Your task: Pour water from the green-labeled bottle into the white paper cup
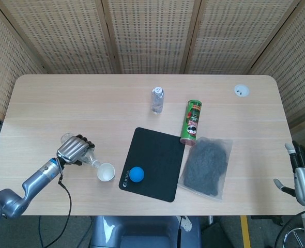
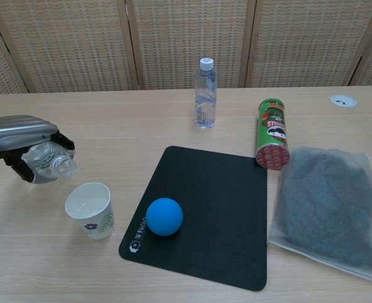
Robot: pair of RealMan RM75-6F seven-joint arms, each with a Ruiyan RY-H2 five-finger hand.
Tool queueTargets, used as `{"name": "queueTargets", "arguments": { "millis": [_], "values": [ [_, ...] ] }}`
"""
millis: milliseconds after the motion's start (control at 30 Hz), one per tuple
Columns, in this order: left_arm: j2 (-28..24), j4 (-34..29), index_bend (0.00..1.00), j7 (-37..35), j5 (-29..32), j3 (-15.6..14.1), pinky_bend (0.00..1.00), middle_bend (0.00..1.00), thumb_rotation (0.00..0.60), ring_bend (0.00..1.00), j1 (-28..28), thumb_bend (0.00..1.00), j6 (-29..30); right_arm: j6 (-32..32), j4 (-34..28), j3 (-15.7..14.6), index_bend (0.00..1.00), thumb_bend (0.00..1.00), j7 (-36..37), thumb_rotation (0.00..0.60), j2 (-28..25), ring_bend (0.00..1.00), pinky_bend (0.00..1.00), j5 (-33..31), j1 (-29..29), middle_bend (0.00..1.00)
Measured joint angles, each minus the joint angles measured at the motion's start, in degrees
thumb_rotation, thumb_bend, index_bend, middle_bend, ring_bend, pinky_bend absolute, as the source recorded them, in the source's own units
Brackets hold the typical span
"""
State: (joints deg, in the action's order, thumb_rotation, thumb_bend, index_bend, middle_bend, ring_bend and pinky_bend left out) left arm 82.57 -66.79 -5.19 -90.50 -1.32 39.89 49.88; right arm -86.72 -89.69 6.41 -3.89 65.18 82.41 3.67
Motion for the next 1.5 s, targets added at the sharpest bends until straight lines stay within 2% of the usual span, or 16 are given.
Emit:
{"name": "queueTargets", "arguments": {
  "millis": [200,600,833,1000,1200,1500],
  "values": [
    [0.36,-0.78,0.64,6.31,1.87,0.30,0.43,0.51,0.600,0.37,0.21,0.55,-0.83,-0.09,-0.10,0.06,0.00,0.00,0.67,0.600,-0.31,0.00,0.00,0.05,-0.09,0.00],
    [1.38,-0.16,0.64,12.45,2.87,-0.02,0.43,0.51,0.600,0.37,0.27,0.55,-0.72,-0.14,-0.30,0.10,0.00,0.00,1.19,0.600,-0.60,0.00,0.00,0.05,-0.21,0.00],
    [1.70,-0.56,0.64,14.19,3.93,0.37,0.43,0.51,0.600,0.37,0.29,0.55,-0.52,-0.08,-0.45,0.08,0.00,0.00,1.79,0.600,-0.86,0.00,0.00,0.07,-0.28,0.00],
    [1.73,-0.51,0.64,16.78,3.60,0.48,0.35,0.51,0.600,0.37,0.46,0.55,0.31,-0.08,-0.46,0.16,0.00,0.00,2.43,0.600,-1.08,0.00,0.00,-0.02,-0.34,0.00],
    [1.99,-0.66,0.64,20.77,3.29,0.34,0.34,0.51,0.600,0.37,0.49,0.55,1.24,-0.09,-0.51,0.14,0.00,0.00,2.67,0.600,-1.21,0.00,0.00,0.08,-0.38,0.00],
    [2.06,-1.09,0.64,21.02,3.68,0.46,0.33,0.51,0.600,0.37,0.51,0.55,1.61,0.01,-0.57,0.19,0.00,0.00,2.78,0.600,-1.27,0.00,0.00,-0.05,-0.37,0.00]
  ]
}}
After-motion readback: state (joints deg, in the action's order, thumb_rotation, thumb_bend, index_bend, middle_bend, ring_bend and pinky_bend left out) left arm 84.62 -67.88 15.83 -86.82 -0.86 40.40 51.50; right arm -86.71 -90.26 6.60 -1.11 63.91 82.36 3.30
